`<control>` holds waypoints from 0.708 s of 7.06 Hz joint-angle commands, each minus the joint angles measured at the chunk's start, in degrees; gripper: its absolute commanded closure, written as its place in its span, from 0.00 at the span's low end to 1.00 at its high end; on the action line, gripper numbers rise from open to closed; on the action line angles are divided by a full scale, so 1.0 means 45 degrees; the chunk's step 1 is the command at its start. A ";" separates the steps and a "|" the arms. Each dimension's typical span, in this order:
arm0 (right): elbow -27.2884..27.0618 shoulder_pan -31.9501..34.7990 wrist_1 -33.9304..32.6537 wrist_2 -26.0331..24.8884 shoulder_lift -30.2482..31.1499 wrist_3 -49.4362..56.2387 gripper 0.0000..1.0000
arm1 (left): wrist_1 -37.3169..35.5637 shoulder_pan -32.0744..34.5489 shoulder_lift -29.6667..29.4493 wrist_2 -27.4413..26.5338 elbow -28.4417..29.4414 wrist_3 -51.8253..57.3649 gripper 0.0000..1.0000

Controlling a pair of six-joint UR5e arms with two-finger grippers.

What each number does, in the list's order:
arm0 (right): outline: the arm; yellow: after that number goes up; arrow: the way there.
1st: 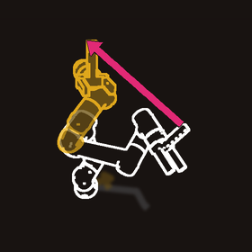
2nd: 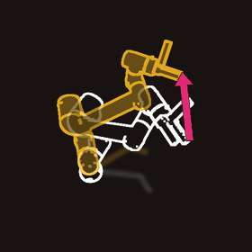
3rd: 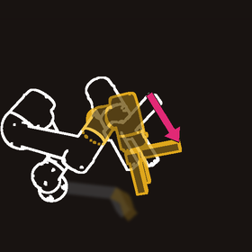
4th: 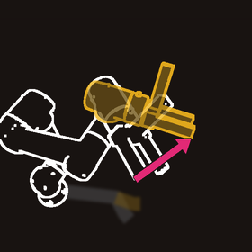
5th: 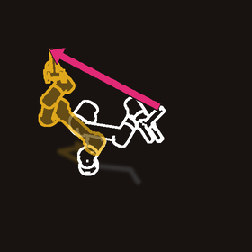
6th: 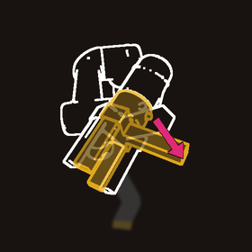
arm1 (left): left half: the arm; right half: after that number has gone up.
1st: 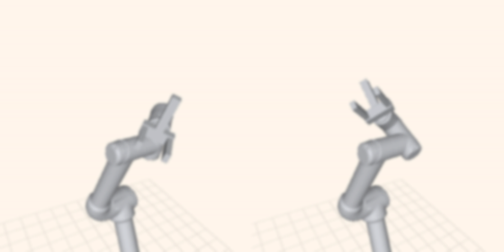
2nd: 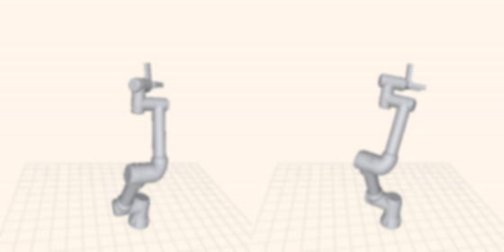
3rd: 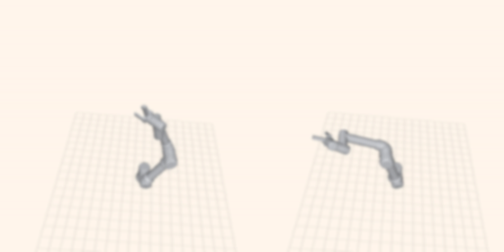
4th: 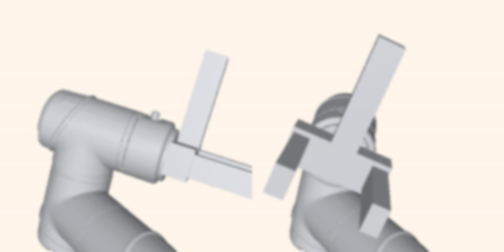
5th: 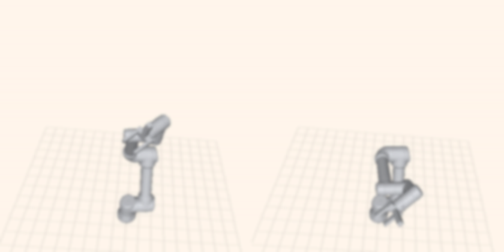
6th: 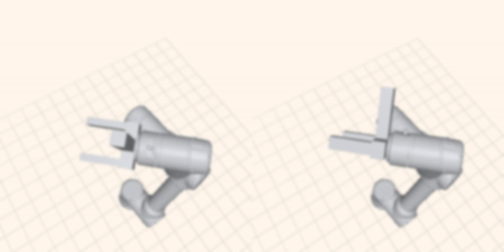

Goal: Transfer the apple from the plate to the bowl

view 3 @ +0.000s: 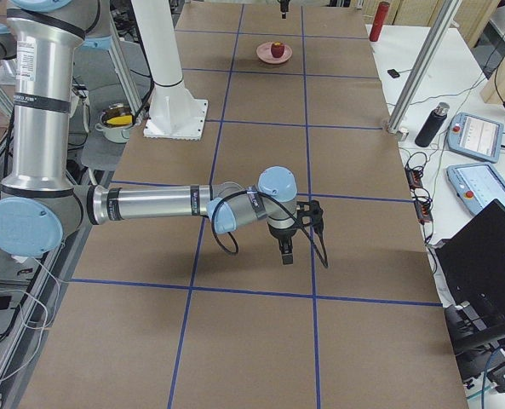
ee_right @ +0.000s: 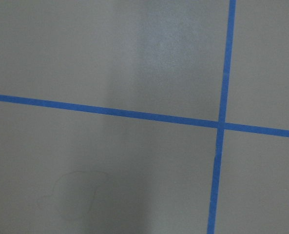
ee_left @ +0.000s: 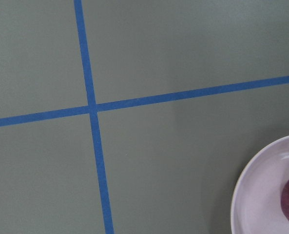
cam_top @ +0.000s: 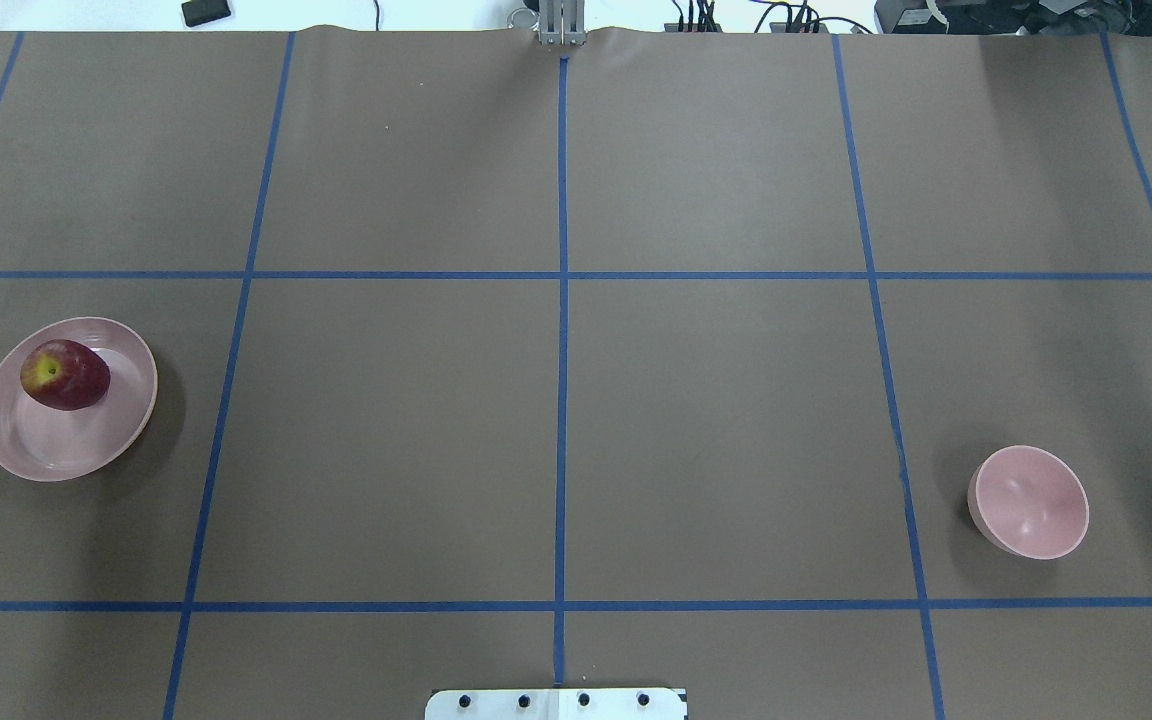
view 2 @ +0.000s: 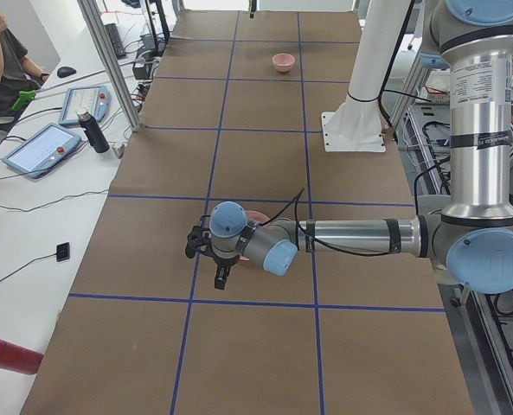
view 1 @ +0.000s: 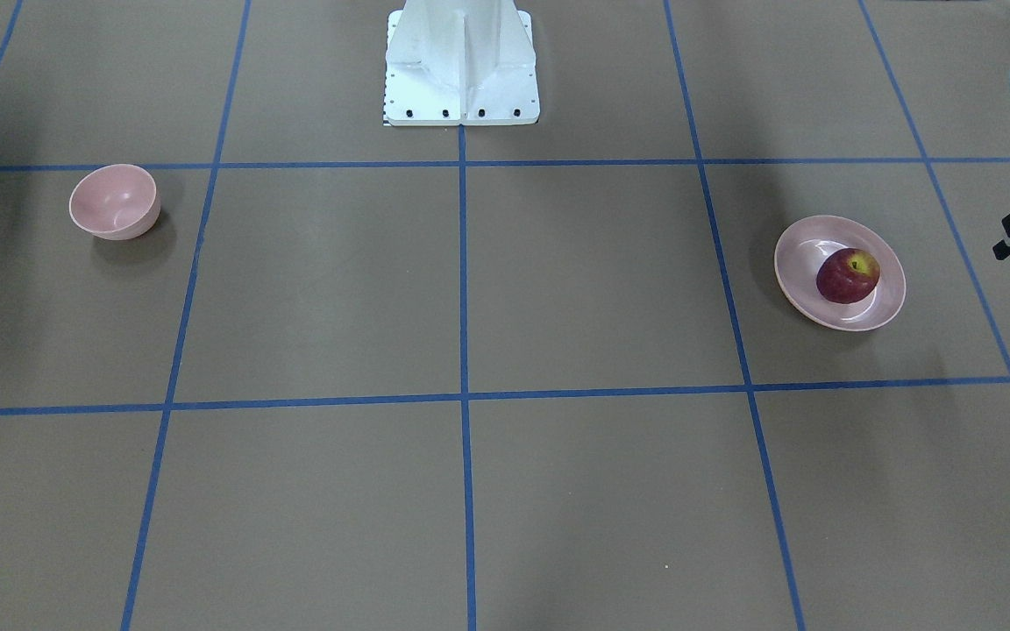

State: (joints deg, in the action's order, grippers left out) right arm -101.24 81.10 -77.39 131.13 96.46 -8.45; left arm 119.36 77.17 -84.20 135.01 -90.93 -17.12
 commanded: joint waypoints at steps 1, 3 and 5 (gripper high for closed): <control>-0.0060 0.0200 -0.0730 -0.0077 0.0028 0.0920 0.00 | 0.0000 0.0000 0.0020 0.0057 -0.0105 -0.0024 0.02; 0.0017 0.0200 -0.0576 0.0079 0.0204 0.0882 0.00 | 0.0000 0.0000 0.0040 0.0057 -0.0086 -0.0024 0.02; 0.0057 0.0162 -0.0477 0.0099 0.0224 0.0823 0.00 | -0.0020 0.0000 0.0059 0.0096 -0.0106 -0.0005 0.02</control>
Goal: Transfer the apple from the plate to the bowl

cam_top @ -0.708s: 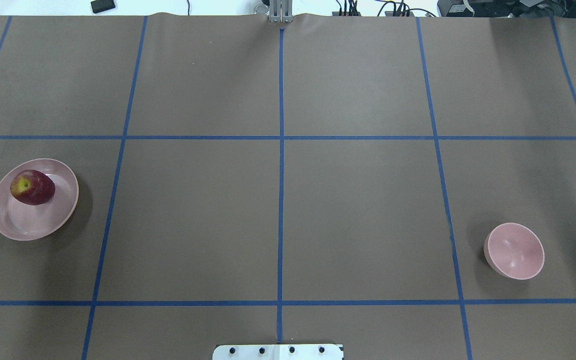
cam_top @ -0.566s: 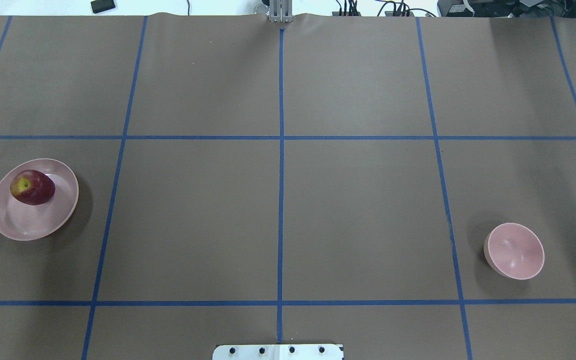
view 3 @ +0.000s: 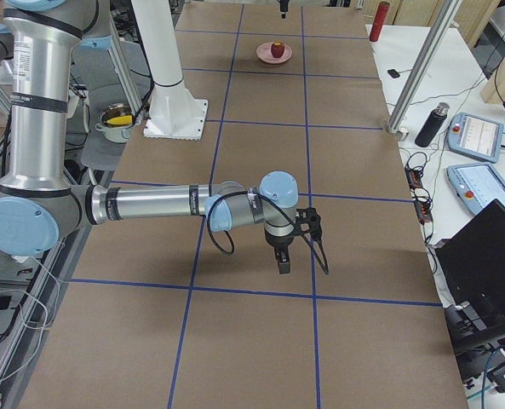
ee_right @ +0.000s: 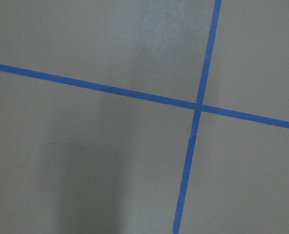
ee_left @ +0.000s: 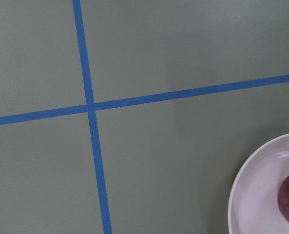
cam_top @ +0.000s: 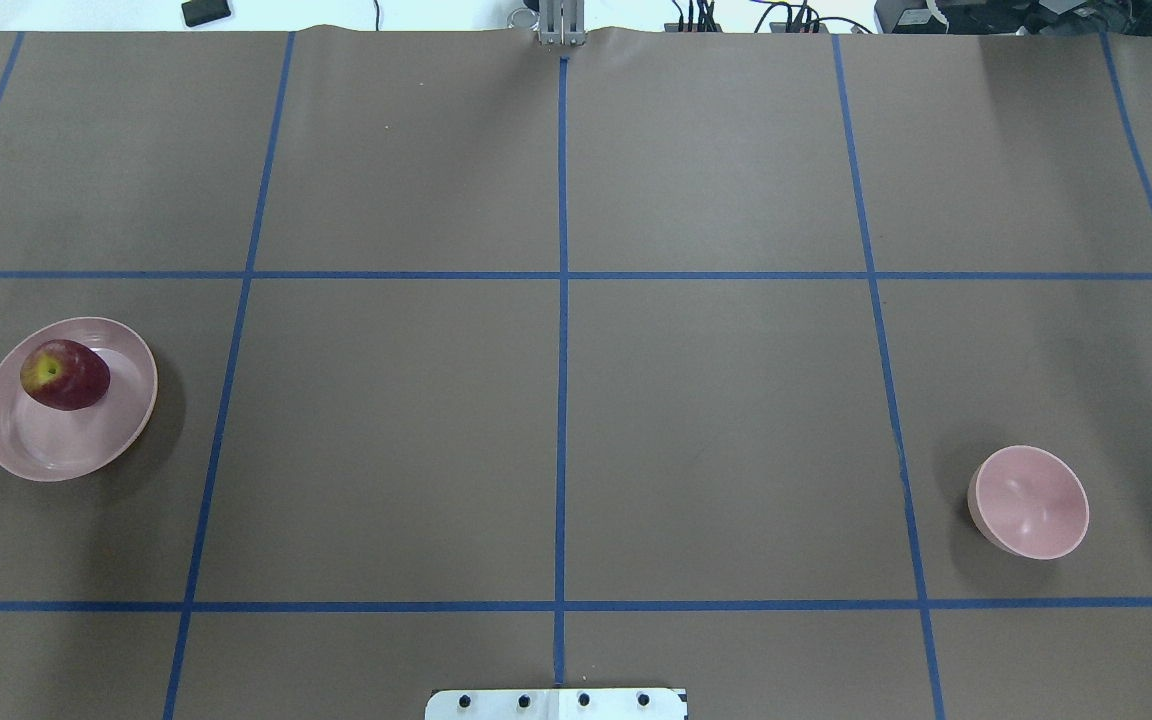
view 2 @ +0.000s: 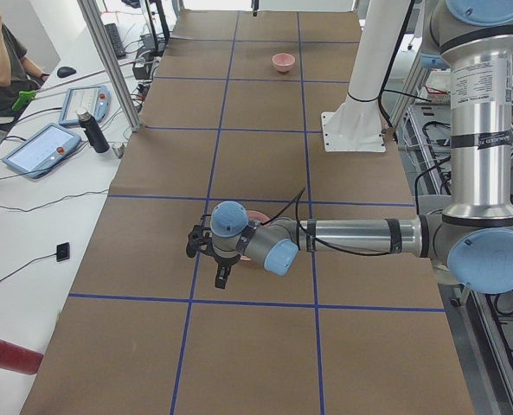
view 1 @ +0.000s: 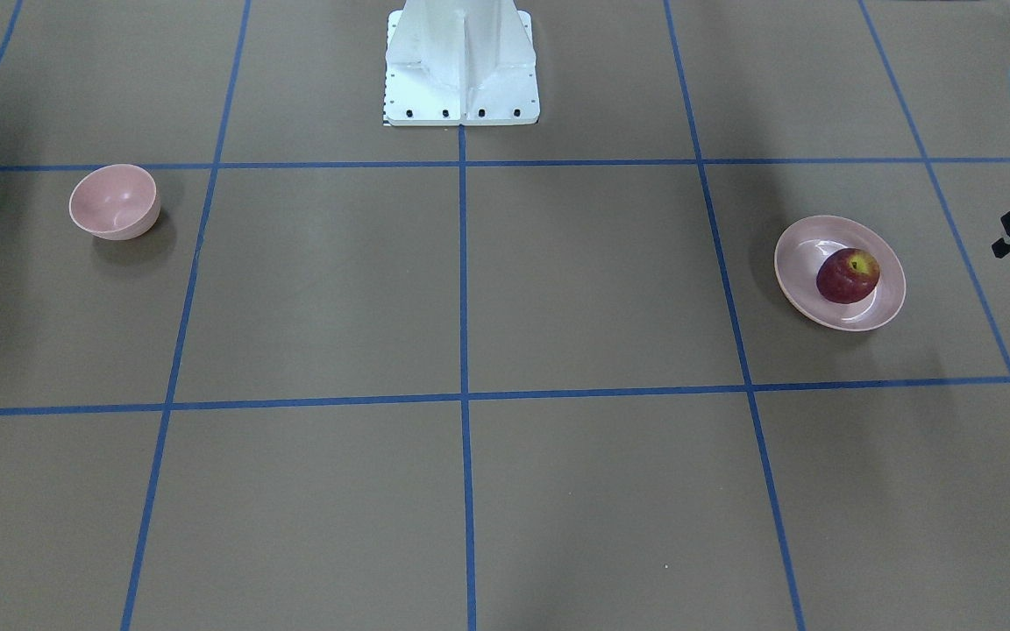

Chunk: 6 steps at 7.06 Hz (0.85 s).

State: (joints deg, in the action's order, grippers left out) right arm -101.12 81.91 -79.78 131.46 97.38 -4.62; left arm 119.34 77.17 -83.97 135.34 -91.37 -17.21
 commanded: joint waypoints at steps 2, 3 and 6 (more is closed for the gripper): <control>-0.0029 -0.0058 0.0053 0.0336 0.0020 -0.0067 0.00 | 0.0024 0.0000 0.0008 0.0178 -0.0008 0.0015 0.02; -0.0009 -0.0291 0.0266 0.0396 0.0020 0.0010 0.00 | 0.0082 -0.0019 -0.0011 0.0179 -0.0028 0.0015 0.02; 0.0011 -0.1287 0.2239 0.0396 0.0371 -0.0882 0.00 | 0.0689 -0.0039 -0.0167 0.0198 -0.0008 -0.0004 0.02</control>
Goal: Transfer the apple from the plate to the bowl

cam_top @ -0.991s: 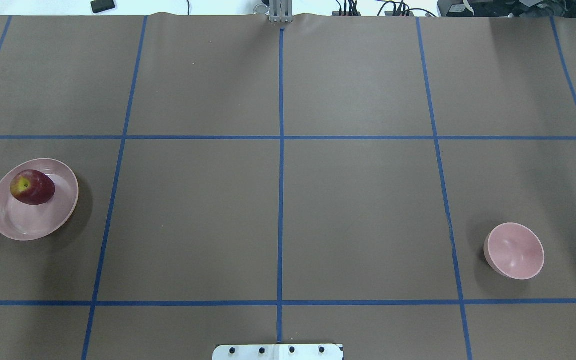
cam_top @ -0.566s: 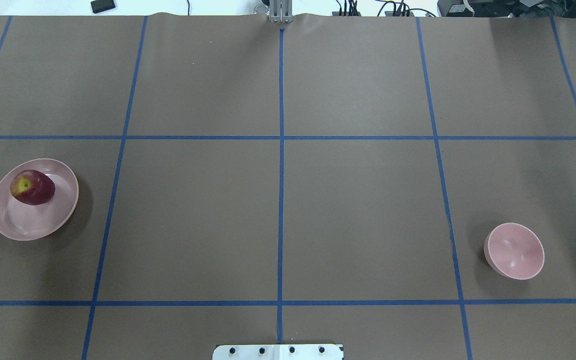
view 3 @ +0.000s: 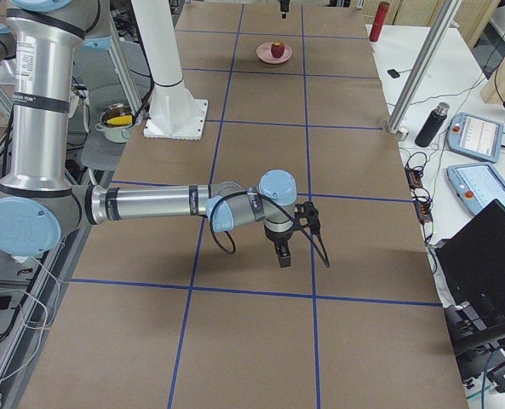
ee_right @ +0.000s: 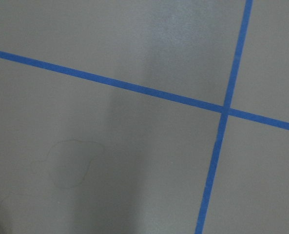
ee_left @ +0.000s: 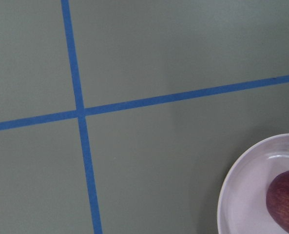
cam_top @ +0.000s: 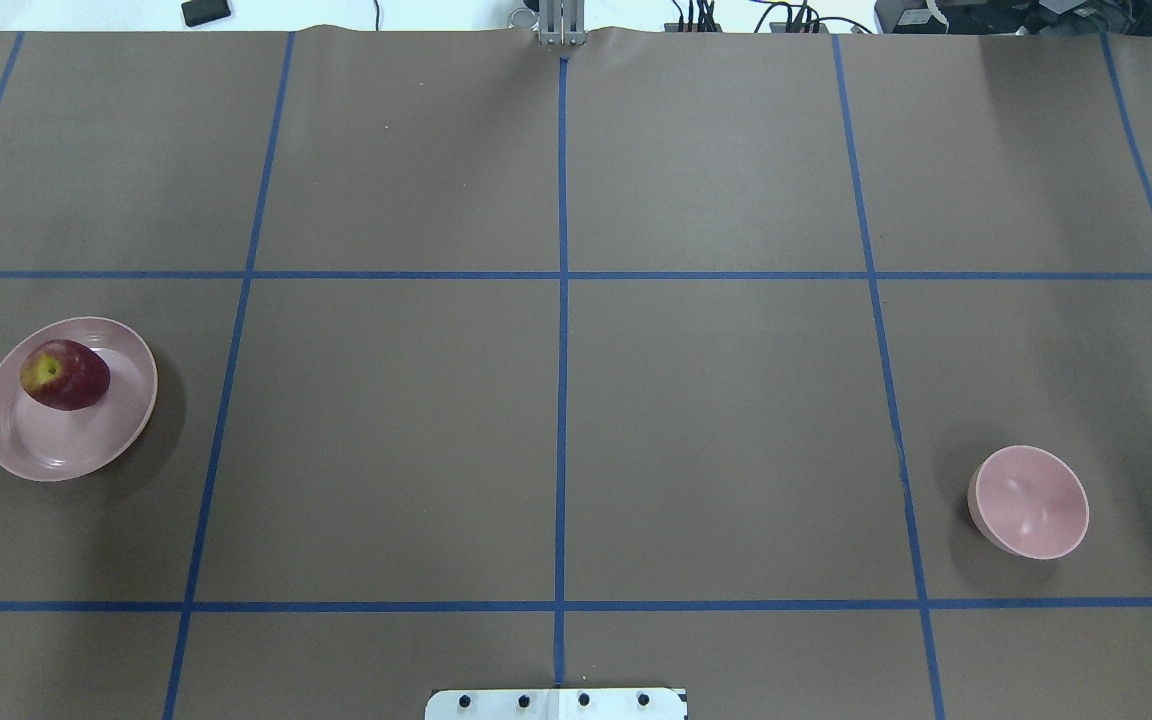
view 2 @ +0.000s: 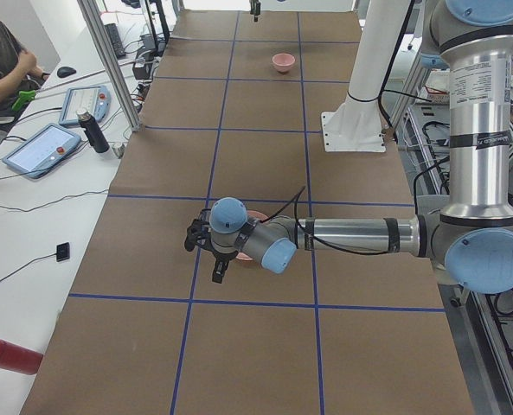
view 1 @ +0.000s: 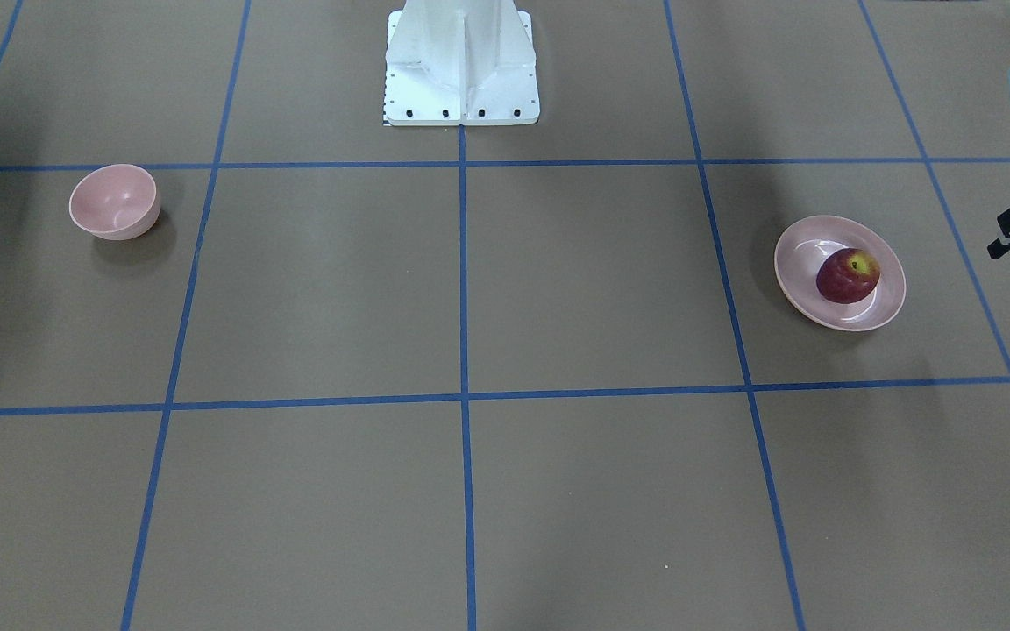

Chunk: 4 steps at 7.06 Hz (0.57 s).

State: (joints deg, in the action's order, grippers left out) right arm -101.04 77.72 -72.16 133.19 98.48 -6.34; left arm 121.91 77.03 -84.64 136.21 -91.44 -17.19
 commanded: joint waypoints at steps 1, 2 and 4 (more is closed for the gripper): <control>-0.0047 -0.0724 0.0701 0.0011 0.0126 -0.0795 0.00 | 0.0077 -0.0125 -0.0019 0.0004 -0.0011 -0.0027 0.02; -0.0047 -0.1095 0.1244 -0.0008 0.0146 -0.1649 0.00 | 0.0076 -0.0242 -0.0039 0.0004 0.0008 -0.0008 0.02; -0.0028 -0.3120 0.4800 -0.0337 0.0941 -0.5857 0.00 | 0.0037 -0.1795 -0.0116 -0.0189 0.0047 -0.0317 0.02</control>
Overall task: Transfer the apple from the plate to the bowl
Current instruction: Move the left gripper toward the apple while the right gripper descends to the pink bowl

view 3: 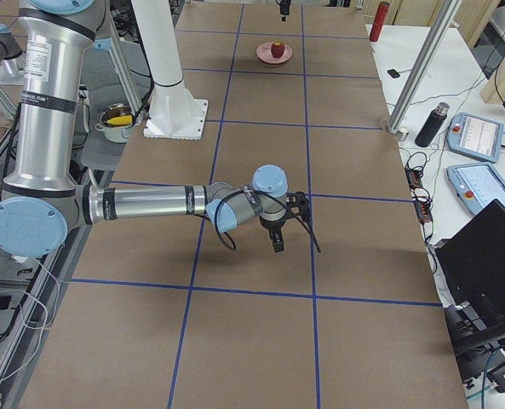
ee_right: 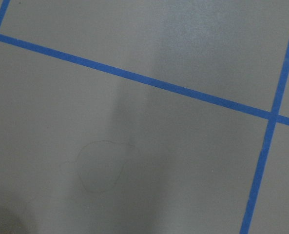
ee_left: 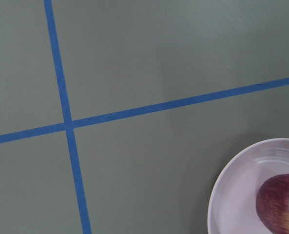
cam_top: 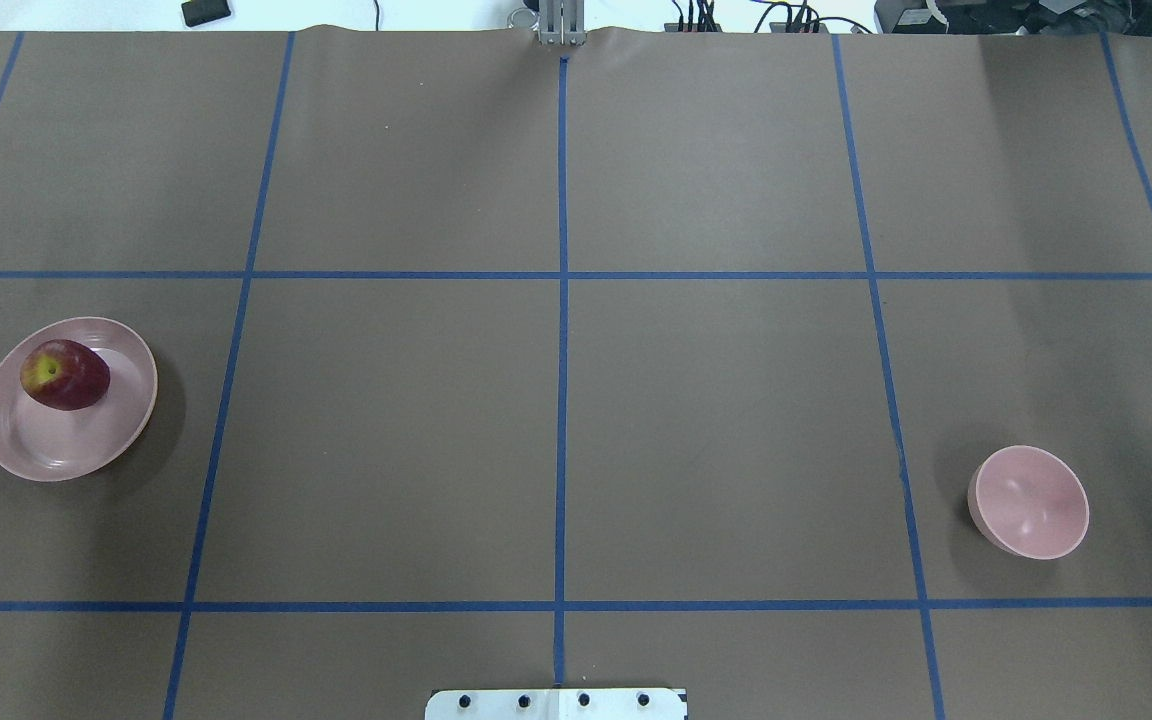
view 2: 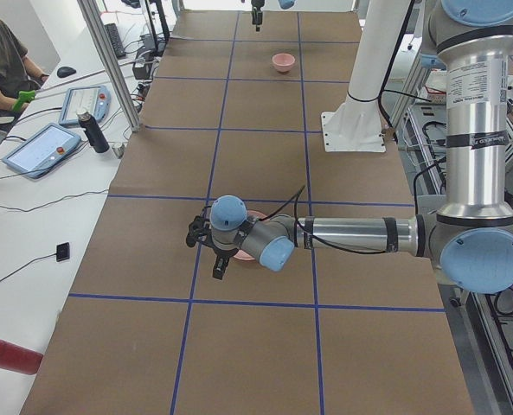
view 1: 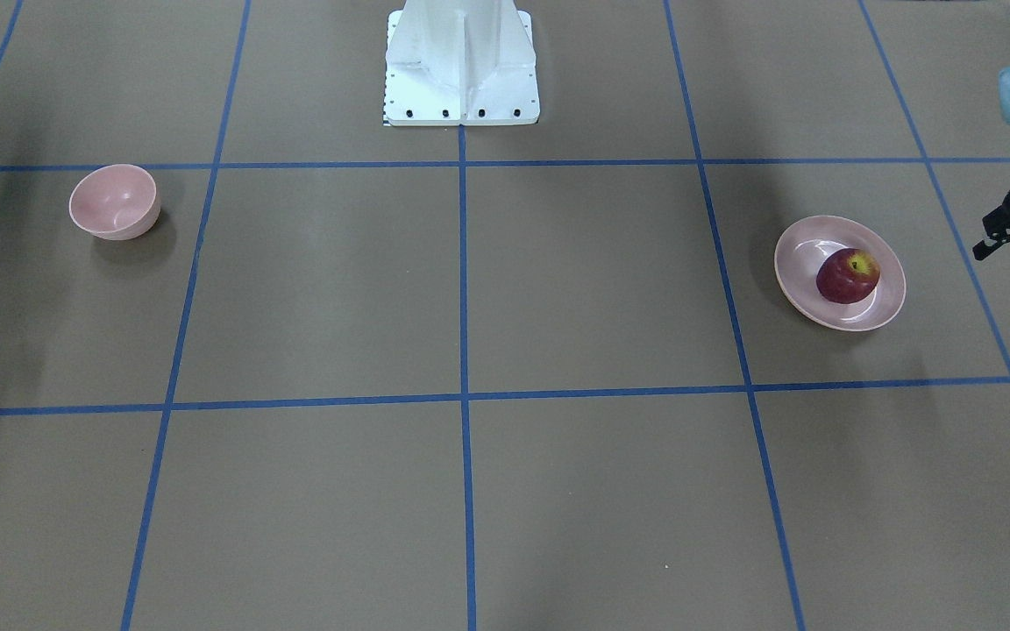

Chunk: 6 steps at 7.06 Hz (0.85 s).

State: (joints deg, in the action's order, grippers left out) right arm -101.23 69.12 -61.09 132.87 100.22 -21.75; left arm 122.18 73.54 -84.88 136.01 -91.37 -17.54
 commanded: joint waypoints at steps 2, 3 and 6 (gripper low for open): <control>-0.0141 -0.1958 0.2990 -0.0481 0.0679 -0.3311 0.00 | 0.0036 -0.1031 -0.0277 0.0047 -0.0067 -0.1220 0.02; -0.0180 -0.2290 0.2971 -0.0560 0.0698 -0.3332 0.00 | 0.0172 -0.1011 -0.0142 0.0242 -0.0377 -0.1298 0.01; -0.0940 -0.3325 0.2990 -0.0580 0.0874 -0.4694 0.00 | 0.0173 -0.1011 -0.0256 0.0263 -0.1551 -0.1957 0.01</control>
State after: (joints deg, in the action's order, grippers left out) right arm -103.93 56.40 -47.67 130.35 103.98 -39.92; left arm 122.86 69.02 -85.50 137.15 -97.04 -24.15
